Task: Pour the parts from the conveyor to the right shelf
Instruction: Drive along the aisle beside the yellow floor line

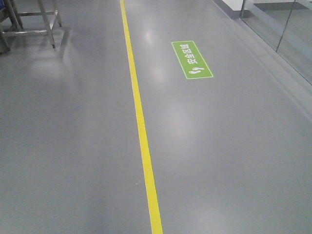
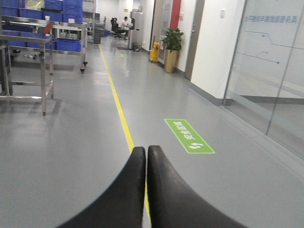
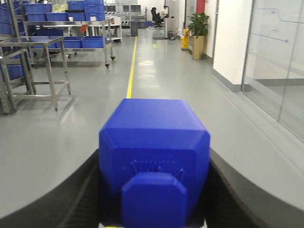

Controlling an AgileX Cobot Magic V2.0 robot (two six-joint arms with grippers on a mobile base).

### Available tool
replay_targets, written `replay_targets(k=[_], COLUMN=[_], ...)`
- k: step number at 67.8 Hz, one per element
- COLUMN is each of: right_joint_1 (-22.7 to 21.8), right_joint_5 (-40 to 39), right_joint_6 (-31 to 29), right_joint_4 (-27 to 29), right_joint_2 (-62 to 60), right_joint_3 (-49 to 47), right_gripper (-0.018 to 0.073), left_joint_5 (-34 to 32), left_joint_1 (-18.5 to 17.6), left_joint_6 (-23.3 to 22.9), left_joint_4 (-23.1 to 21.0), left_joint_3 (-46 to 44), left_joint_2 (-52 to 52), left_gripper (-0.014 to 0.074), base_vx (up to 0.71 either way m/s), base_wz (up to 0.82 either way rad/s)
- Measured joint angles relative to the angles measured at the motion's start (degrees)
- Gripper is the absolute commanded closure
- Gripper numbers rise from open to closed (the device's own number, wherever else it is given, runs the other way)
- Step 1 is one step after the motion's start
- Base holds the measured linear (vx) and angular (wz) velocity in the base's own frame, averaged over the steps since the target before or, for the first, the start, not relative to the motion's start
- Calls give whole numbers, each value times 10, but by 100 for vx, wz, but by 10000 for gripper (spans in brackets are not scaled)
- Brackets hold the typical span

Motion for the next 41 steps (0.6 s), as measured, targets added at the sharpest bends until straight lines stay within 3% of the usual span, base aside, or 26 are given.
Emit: replay_targets(k=[41], right_joint_1=[0], right_joint_5=[1], right_joint_6=[0], right_joint_4=[0], right_joint_2=[0], right_joint_3=[0], right_gripper=[564], left_joint_5=[0], left_joint_1=[0], left_joint_6=[0], left_joint_4=[0], left_joint_3=[0], left_joint_2=[0], left_gripper=[603], base_vx=[54], base_wz=[18])
